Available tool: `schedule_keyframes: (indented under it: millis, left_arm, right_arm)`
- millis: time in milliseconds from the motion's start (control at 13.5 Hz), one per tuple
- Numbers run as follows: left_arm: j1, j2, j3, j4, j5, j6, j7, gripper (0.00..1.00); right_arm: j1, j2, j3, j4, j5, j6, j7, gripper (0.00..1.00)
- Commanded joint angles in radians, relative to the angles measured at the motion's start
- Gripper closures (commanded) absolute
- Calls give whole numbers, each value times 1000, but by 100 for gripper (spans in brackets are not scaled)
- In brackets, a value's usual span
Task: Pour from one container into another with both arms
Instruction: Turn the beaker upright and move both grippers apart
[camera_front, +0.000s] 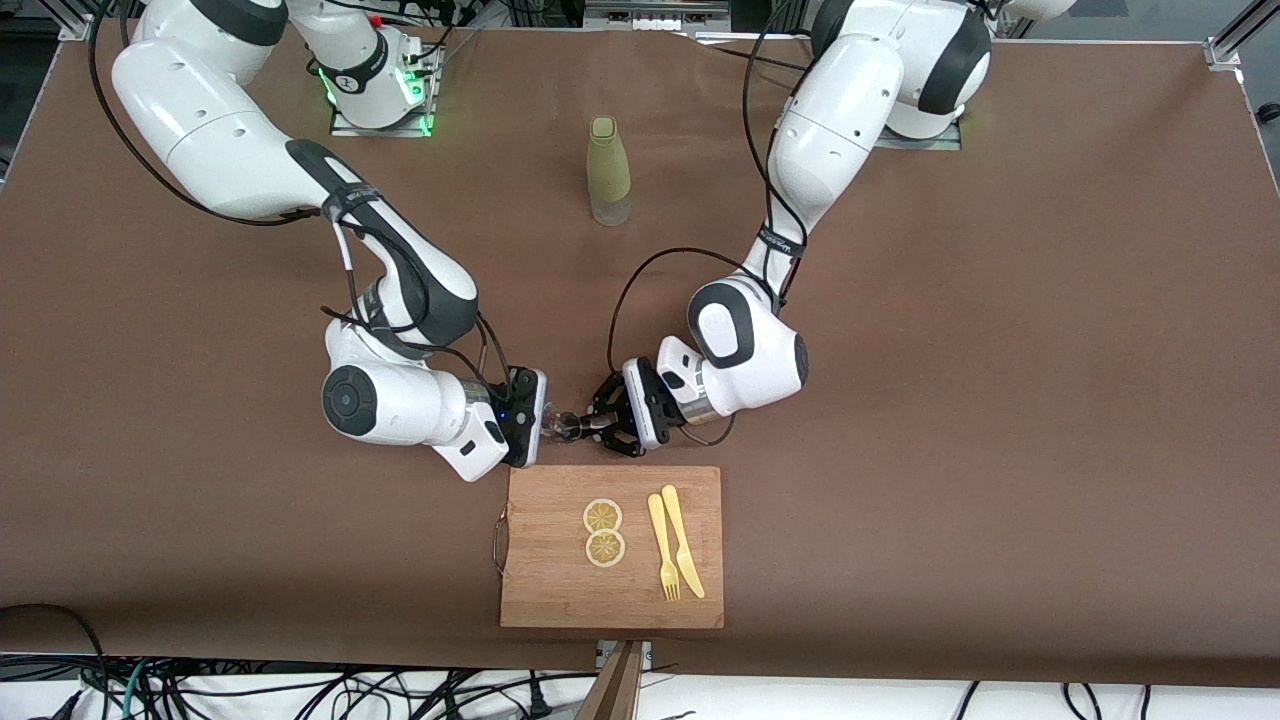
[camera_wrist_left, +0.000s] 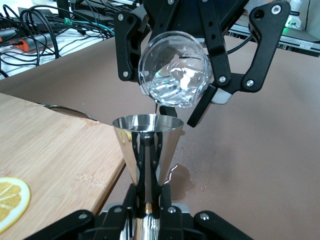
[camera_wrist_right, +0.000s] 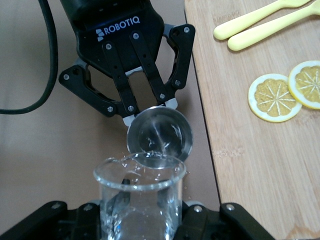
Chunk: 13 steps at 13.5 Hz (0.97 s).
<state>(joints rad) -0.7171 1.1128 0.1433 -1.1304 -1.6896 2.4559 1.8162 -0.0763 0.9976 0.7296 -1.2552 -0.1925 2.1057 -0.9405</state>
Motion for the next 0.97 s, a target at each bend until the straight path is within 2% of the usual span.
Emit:
schedule_keyframes:
  millis: [0,297,520,743,892]
  left_arm:
    - [4,18,1,35,-41,-5,35,100]
    - [5,18,1,35,-41,-6,35,100]
    - [34,12,2,32,-42,-85,74,100]
    - [149,4,4,18,-44,-300,188,100]
    - [235,4,10,-6,-36,-493,308,100]
  right_arm:
    - [-13,-2,8,3,36,-6,-55,73]
    - [-51,-4,-13,0,200,-6,-231,73]
    - [-79,-4,-62,0,332,-13,-390,73]
    - [-99,-8,-145,-1,485,-52,-606,73]
    - [-100,-10,-243,-4,629,-99,-786,73]
